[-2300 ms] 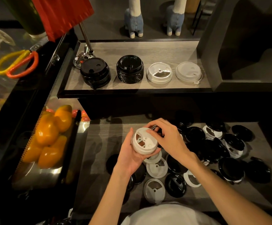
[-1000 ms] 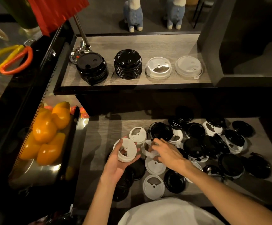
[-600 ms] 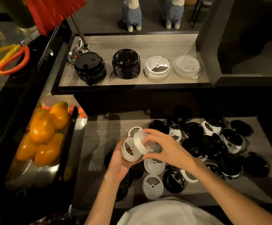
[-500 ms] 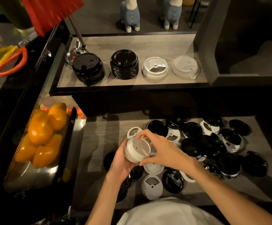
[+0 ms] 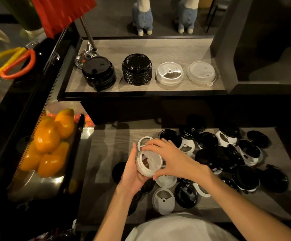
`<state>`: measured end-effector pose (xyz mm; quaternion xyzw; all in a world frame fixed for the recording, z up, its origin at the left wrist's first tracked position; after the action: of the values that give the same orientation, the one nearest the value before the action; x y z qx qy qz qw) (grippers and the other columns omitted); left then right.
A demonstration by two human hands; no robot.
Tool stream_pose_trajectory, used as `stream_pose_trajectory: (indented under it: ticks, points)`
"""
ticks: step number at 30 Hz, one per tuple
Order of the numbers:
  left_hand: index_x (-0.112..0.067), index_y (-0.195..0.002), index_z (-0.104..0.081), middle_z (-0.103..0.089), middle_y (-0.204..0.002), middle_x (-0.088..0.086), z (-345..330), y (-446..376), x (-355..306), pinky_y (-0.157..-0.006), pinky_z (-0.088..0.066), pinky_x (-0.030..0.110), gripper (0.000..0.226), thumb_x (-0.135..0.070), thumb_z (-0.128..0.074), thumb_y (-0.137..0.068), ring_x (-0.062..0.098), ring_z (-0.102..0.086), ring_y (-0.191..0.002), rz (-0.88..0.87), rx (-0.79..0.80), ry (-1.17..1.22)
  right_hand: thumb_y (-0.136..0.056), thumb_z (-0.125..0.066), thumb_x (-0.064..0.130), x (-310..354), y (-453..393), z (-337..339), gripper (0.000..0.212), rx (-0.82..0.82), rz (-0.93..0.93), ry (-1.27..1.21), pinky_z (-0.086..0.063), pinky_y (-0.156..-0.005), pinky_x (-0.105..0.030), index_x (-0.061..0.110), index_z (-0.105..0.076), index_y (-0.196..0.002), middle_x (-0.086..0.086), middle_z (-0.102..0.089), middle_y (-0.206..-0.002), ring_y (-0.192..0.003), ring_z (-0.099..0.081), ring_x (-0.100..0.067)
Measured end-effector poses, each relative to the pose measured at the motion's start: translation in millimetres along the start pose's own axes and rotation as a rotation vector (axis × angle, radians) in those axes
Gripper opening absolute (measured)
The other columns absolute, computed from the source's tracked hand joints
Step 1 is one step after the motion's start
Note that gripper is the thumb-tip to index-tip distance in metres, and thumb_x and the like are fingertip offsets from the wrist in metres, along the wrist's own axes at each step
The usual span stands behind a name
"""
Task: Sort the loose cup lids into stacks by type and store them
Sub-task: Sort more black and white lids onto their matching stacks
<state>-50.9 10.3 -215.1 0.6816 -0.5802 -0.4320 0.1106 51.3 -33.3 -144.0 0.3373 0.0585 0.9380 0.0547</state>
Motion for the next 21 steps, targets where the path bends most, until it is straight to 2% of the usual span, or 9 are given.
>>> stream_pose_trajectory:
  ticks: [3,5,6,7,10,12,15,18,21]
  points:
    - [-0.011,-0.134,-0.065,-0.069,-0.13,0.02,3.6,1.3,-3.6,-0.084,-0.062,0.045,0.046,-0.041,-0.055,-0.1,0.032,-0.07,-0.114,-0.051,-0.01,-0.056,-0.076,-0.086,0.053,-8.3,-0.2,0.6,0.089,-0.025,-0.061,-0.273,-0.036,-0.114,-0.025,0.039,-0.041,-0.152,0.026,-0.043,-0.148,-0.139,-0.041,0.001]
    - [-0.006,-0.138,-0.06,-0.068,-0.129,0.023,17.7,-2.3,-6.3,-0.083,-0.06,0.05,0.052,-0.034,-0.064,-0.094,0.036,-0.069,-0.108,-0.083,-0.069,-0.013,-0.086,-0.08,0.048,-25.6,4.4,3.1,0.063,-0.148,-0.14,-0.34,-0.045,-0.101,-0.024,0.036,-0.052,-0.141,0.022,-0.052,-0.137,-0.128,-0.052,0.0]
    - [-0.005,-0.14,-0.057,-0.067,-0.129,0.024,26.3,-4.4,-7.2,-0.08,-0.059,0.05,0.058,-0.033,-0.068,-0.091,0.037,-0.068,-0.107,-0.09,-0.113,0.035,-0.089,-0.078,0.043,-38.0,8.6,-1.6,0.054,-0.152,-0.193,-0.279,-0.047,-0.1,-0.028,0.033,-0.055,-0.137,0.018,-0.052,-0.135,-0.124,-0.054,-0.002]
    - [-0.004,-0.141,-0.055,-0.066,-0.128,0.026,35.3,-5.4,-7.6,-0.075,-0.059,0.049,0.064,-0.032,-0.072,-0.087,0.039,-0.067,-0.107,-0.095,-0.165,0.076,-0.091,-0.077,0.036,-48.9,12.7,-13.1,0.053,-0.072,-0.239,-0.165,-0.047,-0.104,-0.031,0.029,-0.054,-0.138,0.013,-0.049,-0.137,-0.126,-0.053,-0.007]
    - [-0.006,-0.139,-0.057,-0.068,-0.119,0.023,51.9,-7.9,-6.8,-0.071,-0.058,0.046,0.07,-0.032,-0.076,-0.077,0.042,-0.066,-0.106,-0.096,-0.261,0.11,-0.085,-0.077,0.013,-75.4,28.9,-68.3,0.081,0.318,-0.265,0.202,-0.034,-0.115,-0.033,0.022,-0.037,-0.155,0.002,-0.039,-0.148,-0.138,-0.042,-0.02]
    - [-0.007,-0.136,-0.059,-0.07,-0.112,0.021,49.9,-8.1,-7.0,-0.07,-0.058,0.045,0.066,-0.032,-0.075,-0.077,0.042,-0.068,-0.102,-0.098,-0.243,0.109,-0.08,-0.075,0.005,-82.7,32.9,-92.4,0.089,0.39,-0.205,0.336,-0.029,-0.116,-0.035,0.02,-0.034,-0.157,-0.002,-0.039,-0.149,-0.142,-0.034,-0.023]
    - [-0.01,-0.134,-0.059,-0.073,-0.107,0.021,46.1,-8.0,-6.6,-0.067,-0.058,0.045,0.062,-0.031,-0.074,-0.078,0.043,-0.068,-0.103,-0.097,-0.233,0.12,-0.081,-0.069,-0.004,-86.6,29.9,-99.7,0.076,0.351,-0.187,0.427,-0.027,-0.119,-0.037,0.014,-0.045,-0.15,-0.006,-0.038,-0.154,-0.147,-0.03,-0.029]
    - [-0.008,-0.139,-0.056,-0.068,-0.122,0.026,47.8,-7.8,-6.5,-0.068,-0.059,0.047,0.067,-0.034,-0.075,-0.08,0.045,-0.063,-0.118,-0.099,-0.25,0.101,-0.085,-0.074,0.004,-80.0,30.3,-80.6,0.08,0.283,-0.233,0.249,-0.028,-0.122,-0.038,0.014,-0.037,-0.155,-0.005,-0.028,-0.161,-0.15,-0.03,-0.026]
    - [-0.01,-0.135,-0.062,-0.07,-0.124,0.022,46.9,-9.0,-8.4,-0.073,-0.06,0.048,0.061,-0.042,-0.072,-0.084,0.038,-0.066,-0.117,-0.101,-0.222,0.064,-0.085,-0.082,0.034,-69.8,31.1,-37.2,0.093,0.041,-0.264,-0.11,-0.049,-0.104,-0.035,0.045,-0.026,-0.157,0.009,-0.032,-0.144,-0.125,-0.051,-0.016]
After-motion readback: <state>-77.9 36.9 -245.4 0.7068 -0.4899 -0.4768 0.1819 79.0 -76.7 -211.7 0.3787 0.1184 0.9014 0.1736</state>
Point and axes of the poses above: each hand's wrist, its own y-axis away from the middle knuckle, its own z-axis out of the back of the hand, x = y × z, the point moved 8 cm from there along -y, towards the middle knuckle
